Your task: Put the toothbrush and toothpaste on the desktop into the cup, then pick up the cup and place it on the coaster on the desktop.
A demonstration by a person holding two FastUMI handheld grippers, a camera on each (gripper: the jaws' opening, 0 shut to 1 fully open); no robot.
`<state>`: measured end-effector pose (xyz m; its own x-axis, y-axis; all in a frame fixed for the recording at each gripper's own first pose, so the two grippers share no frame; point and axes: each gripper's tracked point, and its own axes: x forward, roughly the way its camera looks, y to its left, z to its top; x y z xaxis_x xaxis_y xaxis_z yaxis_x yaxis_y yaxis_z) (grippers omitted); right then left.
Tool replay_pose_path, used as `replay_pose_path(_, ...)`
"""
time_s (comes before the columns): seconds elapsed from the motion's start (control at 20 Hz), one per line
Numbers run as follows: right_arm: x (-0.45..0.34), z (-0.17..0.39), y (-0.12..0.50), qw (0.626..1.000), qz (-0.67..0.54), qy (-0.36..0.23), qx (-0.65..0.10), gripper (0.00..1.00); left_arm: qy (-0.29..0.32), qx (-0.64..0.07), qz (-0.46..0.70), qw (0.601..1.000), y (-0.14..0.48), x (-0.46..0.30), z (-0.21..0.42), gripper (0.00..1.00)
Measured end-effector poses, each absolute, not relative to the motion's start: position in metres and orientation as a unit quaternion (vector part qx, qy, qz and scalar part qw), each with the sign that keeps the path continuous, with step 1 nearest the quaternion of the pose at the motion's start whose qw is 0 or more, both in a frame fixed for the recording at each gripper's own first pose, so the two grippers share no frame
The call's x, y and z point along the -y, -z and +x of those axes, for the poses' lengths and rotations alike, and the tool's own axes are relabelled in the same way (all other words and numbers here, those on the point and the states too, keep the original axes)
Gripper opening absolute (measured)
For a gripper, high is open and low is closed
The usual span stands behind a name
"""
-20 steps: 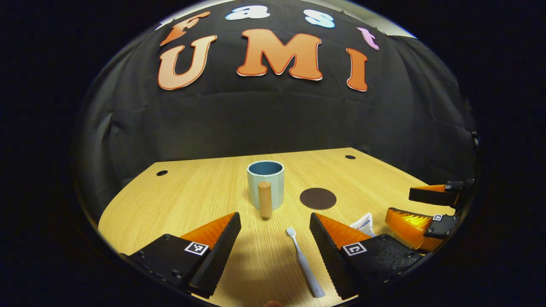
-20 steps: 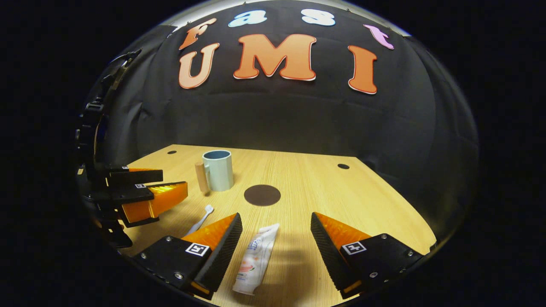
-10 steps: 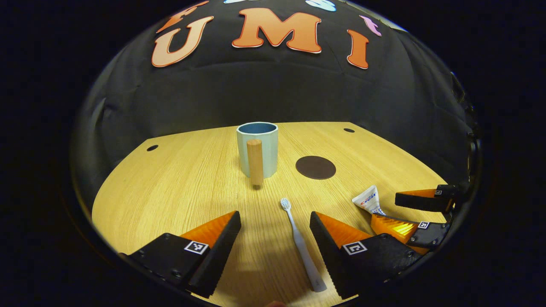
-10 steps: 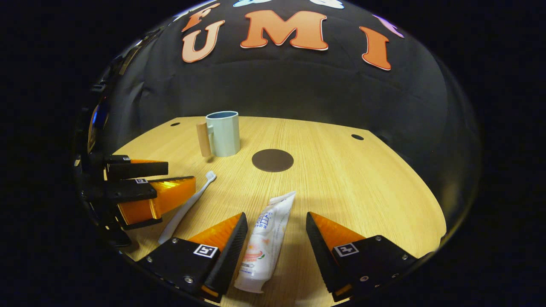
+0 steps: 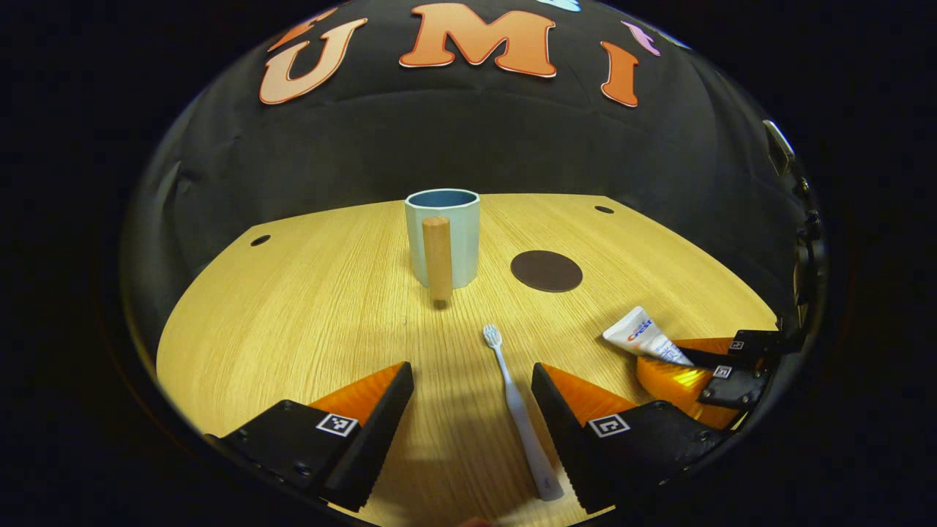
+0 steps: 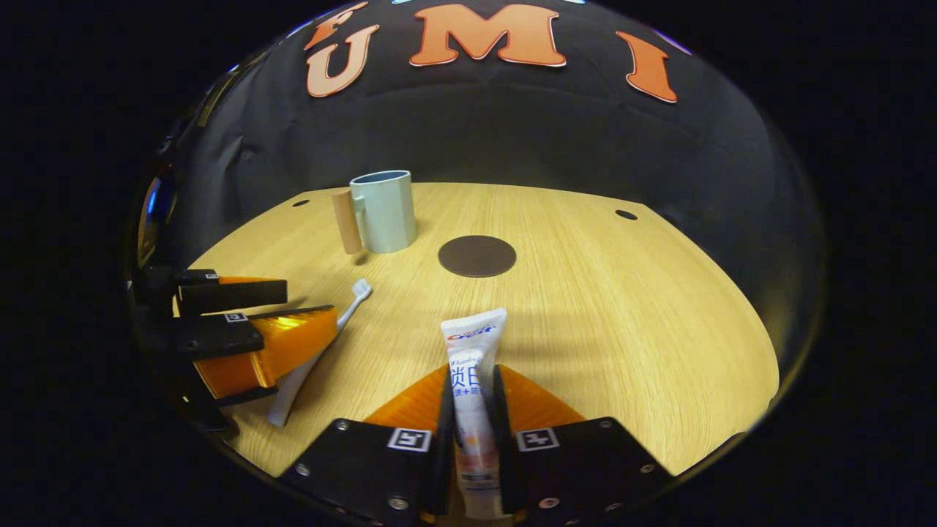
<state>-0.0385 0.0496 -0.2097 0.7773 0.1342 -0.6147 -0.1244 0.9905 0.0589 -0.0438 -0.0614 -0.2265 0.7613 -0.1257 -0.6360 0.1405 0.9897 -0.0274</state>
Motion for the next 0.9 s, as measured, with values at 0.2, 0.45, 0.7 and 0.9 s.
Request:
replay_pose_path(0.2, -0.049, -0.037, 0.208, 0.937, 0.056, -0.068, -0.337, 0.16, 0.068, -0.359, 0.004, 0.931, 0.236, 0.064, -0.045, 0.98)
replay_pose_path(0.45, -0.038, -0.034, 0.202, 0.939, 0.090, -0.061, -0.327, 0.12, 0.069, -0.379, 0.025, 0.923, 0.241, 0.060, -0.048, 0.98)
replay_pose_path(0.7, -0.031, -0.025, 0.181, 0.943, 0.103, -0.065, -0.310, 0.12, 0.065, -0.382, 0.024, 0.922, 0.253, 0.057, -0.060, 0.71)
replay_pose_path(0.9, -0.022, -0.018, 0.169, 0.948, 0.102, -0.056, -0.298, 0.12, 0.058, -0.383, 0.010, 0.922, 0.267, 0.054, -0.072, 0.12)
